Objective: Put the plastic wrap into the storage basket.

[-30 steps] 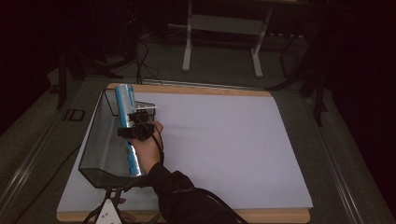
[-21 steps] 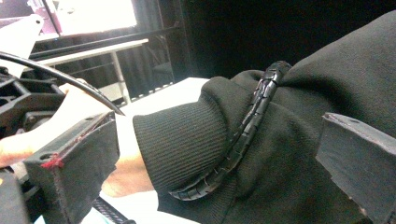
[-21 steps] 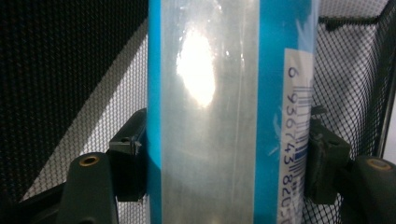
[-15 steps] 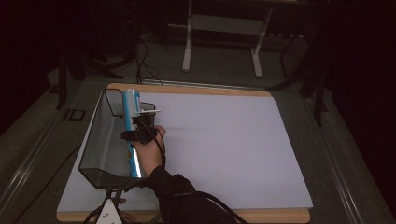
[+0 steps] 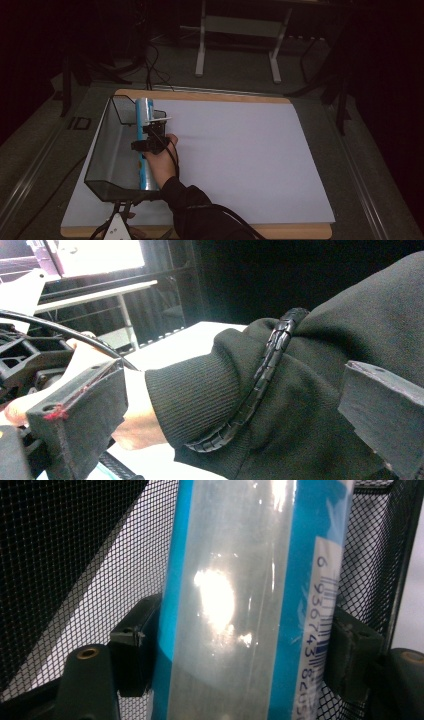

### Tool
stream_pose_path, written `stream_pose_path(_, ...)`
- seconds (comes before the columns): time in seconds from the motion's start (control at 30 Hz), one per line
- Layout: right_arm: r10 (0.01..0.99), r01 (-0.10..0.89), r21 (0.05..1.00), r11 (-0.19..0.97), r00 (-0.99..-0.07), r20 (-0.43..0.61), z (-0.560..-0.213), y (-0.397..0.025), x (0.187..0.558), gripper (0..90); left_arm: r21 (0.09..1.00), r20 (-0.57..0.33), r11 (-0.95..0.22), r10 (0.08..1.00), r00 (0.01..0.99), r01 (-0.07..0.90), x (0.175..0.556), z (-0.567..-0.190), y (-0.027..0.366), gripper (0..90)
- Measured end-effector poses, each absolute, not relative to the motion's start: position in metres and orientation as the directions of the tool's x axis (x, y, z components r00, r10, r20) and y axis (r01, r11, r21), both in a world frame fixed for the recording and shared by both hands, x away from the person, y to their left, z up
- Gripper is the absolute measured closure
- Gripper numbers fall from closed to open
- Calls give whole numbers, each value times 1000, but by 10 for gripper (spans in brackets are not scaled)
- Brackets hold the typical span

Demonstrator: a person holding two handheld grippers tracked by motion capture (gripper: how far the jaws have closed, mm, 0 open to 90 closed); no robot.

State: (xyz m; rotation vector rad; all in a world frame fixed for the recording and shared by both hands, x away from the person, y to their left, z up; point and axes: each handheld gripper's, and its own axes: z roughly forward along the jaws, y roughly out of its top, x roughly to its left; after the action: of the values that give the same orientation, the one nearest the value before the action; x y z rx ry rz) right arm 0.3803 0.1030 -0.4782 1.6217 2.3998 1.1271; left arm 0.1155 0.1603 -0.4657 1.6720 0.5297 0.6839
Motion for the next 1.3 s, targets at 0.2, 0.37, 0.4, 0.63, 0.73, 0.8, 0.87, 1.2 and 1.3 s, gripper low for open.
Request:
stream_pose_path(0.2, 794, 769, 591, 246, -509, 332, -477, 102, 384, 214, 979, 152, -203, 673, 724, -17, 116, -466, 160, 7)
stream_pose_path(0.37, 768, 737, 606, 299, -563, 306, -470, 101, 385, 142, 979, 152, -203, 673, 724, -17, 116, -466, 160, 7)
stream_pose_path(0.4, 765, 729, 613, 305, -571, 298, -468, 100, 385, 140, 979, 153, -204, 673, 723, -17, 116, -466, 160, 8)
stream_pose_path(0.63, 710, 656, 673, 342, -649, 273, -449, 86, 384, 130, 979, 151, -206, 671, 726, -14, 117, -466, 159, 7)
stream_pose_path(0.73, 677, 622, 697, 357, -686, 265, -440, 79, 382, 124, 978, 151, -207, 671, 726, -12, 117, -466, 159, 7)
stream_pose_path(0.8, 664, 610, 709, 354, -698, 269, -435, 73, 381, 123, 978, 152, -208, 670, 726, -13, 117, -467, 158, 7)
stream_pose_path(0.87, 651, 604, 718, 345, -705, 280, -431, 66, 381, 123, 978, 153, -210, 669, 727, -12, 117, -467, 158, 7)
stream_pose_path(1.2, 639, 580, 732, 357, -724, 262, -424, 24, 379, 114, 977, 147, -212, 669, 728, -2, 119, -468, 157, 7)
stream_pose_path(1.3, 639, 569, 737, 364, -729, 246, -423, 10, 377, 114, 977, 147, -213, 669, 728, -1, 120, -468, 156, 7)
